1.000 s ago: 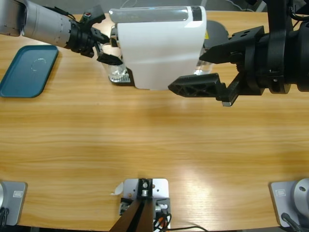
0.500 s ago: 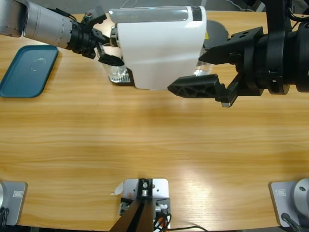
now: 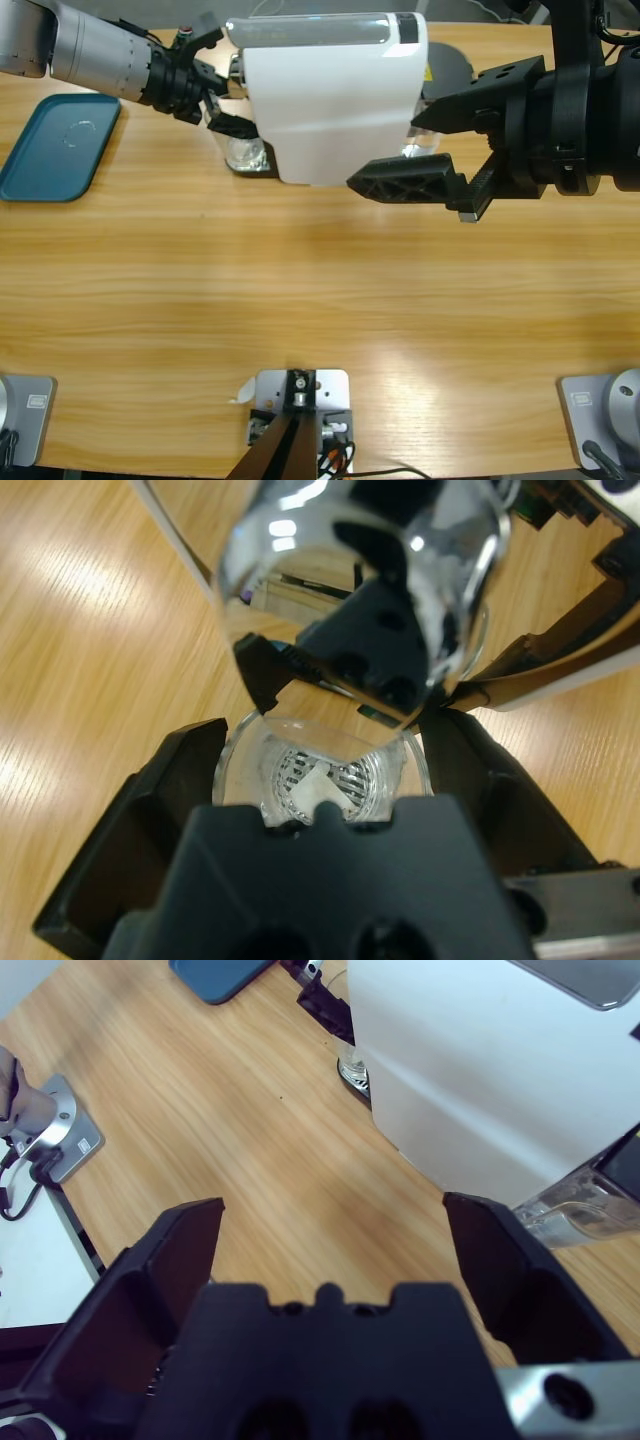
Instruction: Pour coffee
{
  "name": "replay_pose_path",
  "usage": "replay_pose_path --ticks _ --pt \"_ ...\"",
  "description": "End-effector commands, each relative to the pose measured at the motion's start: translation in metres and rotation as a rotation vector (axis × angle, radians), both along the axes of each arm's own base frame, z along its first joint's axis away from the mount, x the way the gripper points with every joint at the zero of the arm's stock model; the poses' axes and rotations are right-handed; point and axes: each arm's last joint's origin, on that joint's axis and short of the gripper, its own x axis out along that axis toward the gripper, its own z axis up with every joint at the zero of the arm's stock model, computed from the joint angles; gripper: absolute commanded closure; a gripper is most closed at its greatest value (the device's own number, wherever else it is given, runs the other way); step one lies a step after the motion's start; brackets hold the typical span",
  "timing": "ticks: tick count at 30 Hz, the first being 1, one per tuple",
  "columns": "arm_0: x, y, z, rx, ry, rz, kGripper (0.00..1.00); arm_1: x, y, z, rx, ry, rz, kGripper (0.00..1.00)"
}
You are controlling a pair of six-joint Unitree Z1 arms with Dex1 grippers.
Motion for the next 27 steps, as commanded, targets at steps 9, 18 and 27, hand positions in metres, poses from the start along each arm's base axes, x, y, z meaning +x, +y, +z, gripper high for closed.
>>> replay_pose_path --ticks 9,18,27 --pt "-0.007 0.006 -0.002 0.035 -0.006 0.040 0.013 0.005 0.003 -0.015 -0.043 0.037 0.012 0.000" --pt "-0.013 0.010 0.006 -0.002 0.008 0.033 0.012 0.007 0.006 -0.016 -0.047 0.043 0.014 0.000" --pt "-0.029 0.032 0.033 -0.042 -0.033 0.090 0.009 0.010 0.011 -0.016 -0.043 0.042 0.016 0.000"
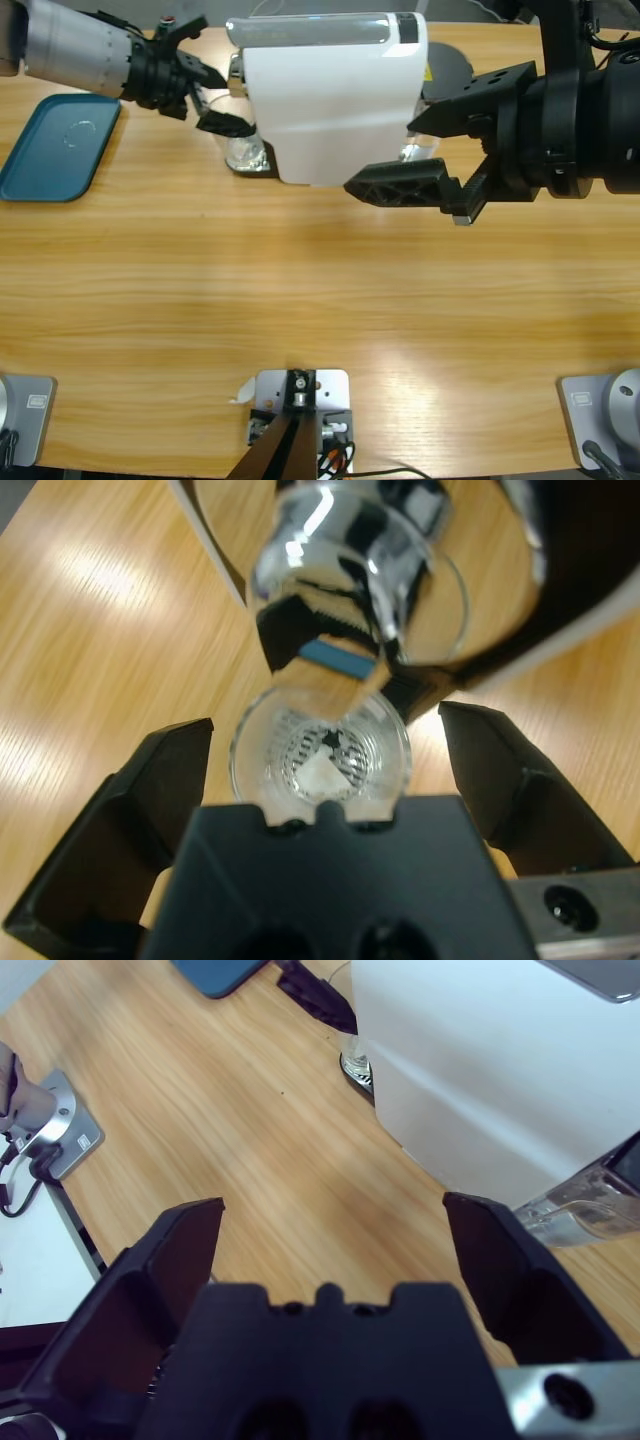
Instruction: Pour coffee
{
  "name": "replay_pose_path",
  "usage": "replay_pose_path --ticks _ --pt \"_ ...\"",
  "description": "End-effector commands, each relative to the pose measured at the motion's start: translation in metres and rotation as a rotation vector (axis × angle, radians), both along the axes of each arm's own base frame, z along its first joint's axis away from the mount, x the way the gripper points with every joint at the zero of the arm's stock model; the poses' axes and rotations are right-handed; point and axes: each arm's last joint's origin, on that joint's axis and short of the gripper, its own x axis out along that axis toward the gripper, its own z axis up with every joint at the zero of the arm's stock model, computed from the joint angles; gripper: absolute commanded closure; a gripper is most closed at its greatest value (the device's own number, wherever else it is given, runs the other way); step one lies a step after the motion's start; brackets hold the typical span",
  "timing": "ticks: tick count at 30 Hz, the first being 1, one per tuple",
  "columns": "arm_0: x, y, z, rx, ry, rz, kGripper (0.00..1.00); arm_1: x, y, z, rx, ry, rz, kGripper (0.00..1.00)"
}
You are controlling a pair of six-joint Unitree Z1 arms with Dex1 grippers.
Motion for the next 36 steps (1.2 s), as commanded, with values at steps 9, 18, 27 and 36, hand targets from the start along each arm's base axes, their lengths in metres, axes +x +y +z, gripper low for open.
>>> replay_pose_path --ticks 9,18,27,36 --pt "-0.064 0.051 0.057 -0.060 0.012 0.211 0.009 0.006 0.001 -0.005 -0.046 0.006 -0.019 0.000" --pt "-0.160 0.077 0.074 0.127 0.128 0.160 0.001 0.078 -0.023 0.065 -0.186 0.041 -0.335 0.000" --pt "-0.199 0.100 0.051 0.087 0.192 0.240 0.000 0.146 0.014 0.074 -0.272 0.109 -0.345 0.624" --pt "-0.200 0.100 0.047 0.078 0.193 0.249 0.000 0.158 0.017 0.071 -0.301 0.113 -0.272 1.000"
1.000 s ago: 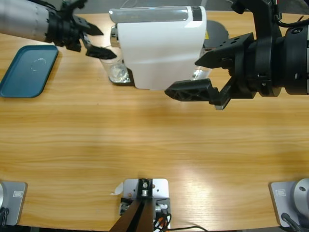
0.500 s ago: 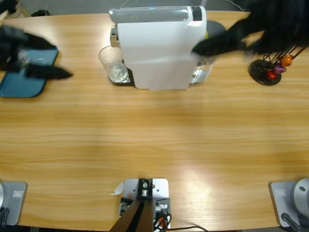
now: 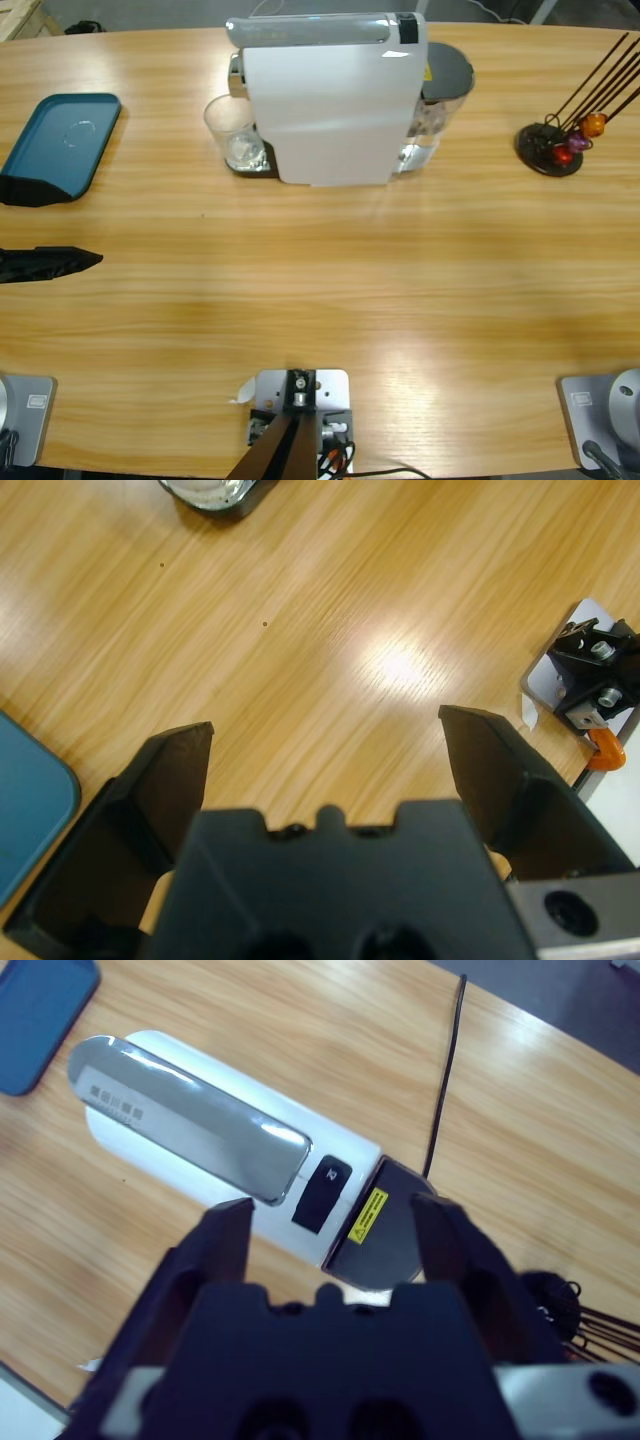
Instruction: Pour coffee
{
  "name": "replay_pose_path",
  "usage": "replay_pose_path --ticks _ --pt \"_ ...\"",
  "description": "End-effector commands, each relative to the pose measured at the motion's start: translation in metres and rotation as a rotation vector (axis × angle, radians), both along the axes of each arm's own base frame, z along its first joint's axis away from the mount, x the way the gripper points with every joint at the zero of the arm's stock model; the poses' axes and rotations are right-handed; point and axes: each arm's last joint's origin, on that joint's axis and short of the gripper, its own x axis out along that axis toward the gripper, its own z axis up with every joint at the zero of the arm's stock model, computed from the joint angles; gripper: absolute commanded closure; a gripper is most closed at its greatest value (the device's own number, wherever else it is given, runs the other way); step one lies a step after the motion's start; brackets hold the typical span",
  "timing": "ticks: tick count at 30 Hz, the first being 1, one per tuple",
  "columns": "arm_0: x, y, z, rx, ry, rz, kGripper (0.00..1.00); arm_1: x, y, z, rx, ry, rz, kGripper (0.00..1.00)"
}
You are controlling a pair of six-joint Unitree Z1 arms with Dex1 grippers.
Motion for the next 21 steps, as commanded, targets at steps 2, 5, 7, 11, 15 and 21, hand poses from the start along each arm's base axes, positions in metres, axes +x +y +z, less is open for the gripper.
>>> replay_pose_path --ticks 2,5,7,11,15,21 --pt "-0.008 0.004 -0.010 0.004 -0.002 0.007 0.000 0.022 0.008 -0.027 -0.052 0.097 0.028 1.000" --pt "-0.005 0.002 -0.012 0.005 0.005 0.008 0.000 0.024 0.010 -0.033 -0.060 0.123 0.030 1.000" --pt "-0.004 0.000 -0.013 0.007 0.011 0.005 0.000 0.026 0.013 -0.038 -0.059 0.145 0.038 1.000" --pt "-0.003 0.000 -0.013 0.008 0.012 0.005 0.000 0.033 0.019 -0.045 -0.052 0.170 0.049 1.000" --pt "-0.003 0.000 -0.014 0.006 0.014 0.004 0.000 0.039 0.022 -0.043 -0.048 0.154 0.044 1.000" --pt "-0.001 -0.001 -0.016 0.007 0.015 0.004 0.000 0.048 0.022 -0.048 -0.058 0.157 0.029 1.000"
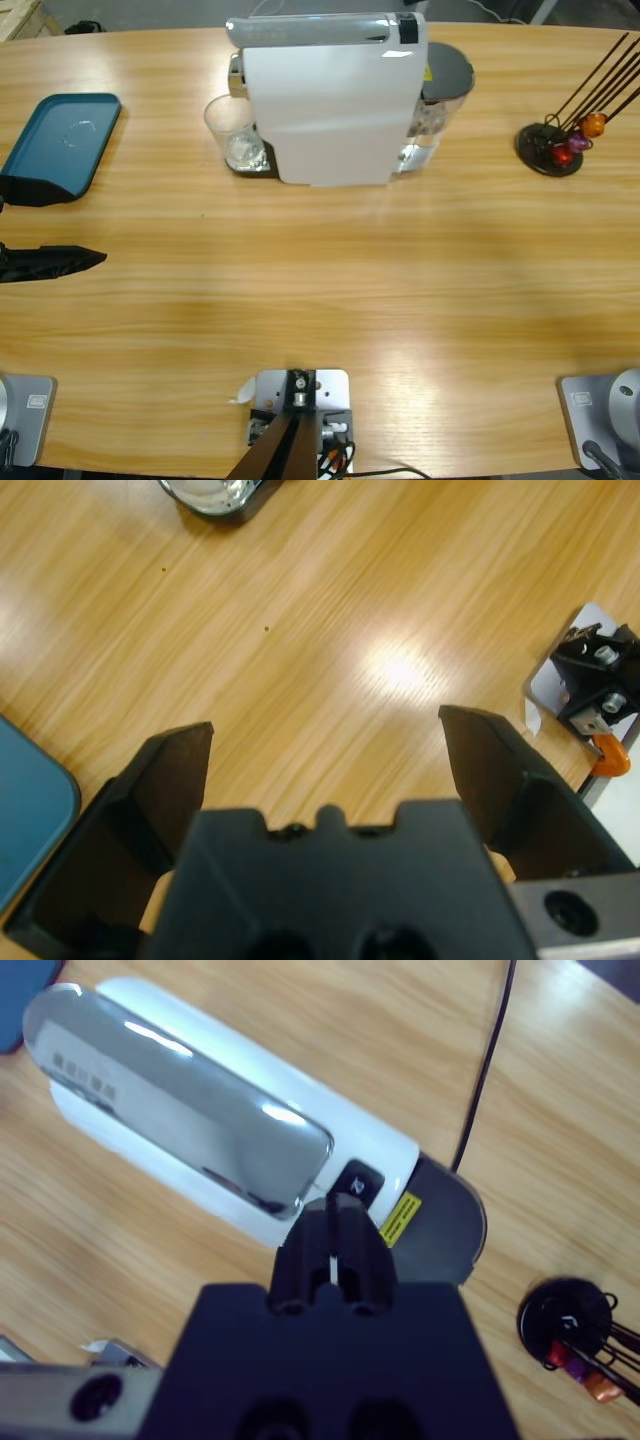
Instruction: Pour coffee
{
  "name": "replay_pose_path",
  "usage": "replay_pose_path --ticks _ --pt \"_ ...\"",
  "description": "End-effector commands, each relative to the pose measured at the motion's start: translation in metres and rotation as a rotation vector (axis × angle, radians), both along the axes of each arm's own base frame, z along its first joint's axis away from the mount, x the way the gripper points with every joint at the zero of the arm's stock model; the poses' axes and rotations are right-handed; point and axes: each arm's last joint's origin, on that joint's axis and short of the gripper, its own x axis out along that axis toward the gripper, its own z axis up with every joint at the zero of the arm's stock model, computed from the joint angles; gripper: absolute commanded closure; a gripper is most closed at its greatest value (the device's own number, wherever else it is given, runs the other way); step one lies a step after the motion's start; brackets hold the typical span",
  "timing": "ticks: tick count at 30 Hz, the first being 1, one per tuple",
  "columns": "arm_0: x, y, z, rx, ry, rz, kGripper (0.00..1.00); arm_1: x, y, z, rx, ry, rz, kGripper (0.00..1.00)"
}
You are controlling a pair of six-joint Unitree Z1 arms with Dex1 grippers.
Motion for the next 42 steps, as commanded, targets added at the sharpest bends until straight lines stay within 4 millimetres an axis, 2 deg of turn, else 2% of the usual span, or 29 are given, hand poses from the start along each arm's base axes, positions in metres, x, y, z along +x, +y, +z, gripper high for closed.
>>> replay_pose_path --ticks 1,5,18,42 --pt "-0.002 -0.001 -0.013 0.018 0.030 0.002 0.000 0.023 0.004 -0.024 -0.044 0.053 -0.020 1.000" --pt "-0.001 -0.001 -0.013 0.019 0.032 0.002 0.000 0.028 0.002 -0.027 -0.051 0.060 -0.034 1.000" --pt "0.000 -0.002 -0.015 0.021 0.036 0.001 0.000 0.025 -0.003 -0.031 -0.092 0.058 -0.064 1.000" --pt "0.002 -0.004 -0.017 0.027 0.046 -0.001 0.000 0.027 0.003 -0.040 -0.074 0.088 -0.041 1.000"
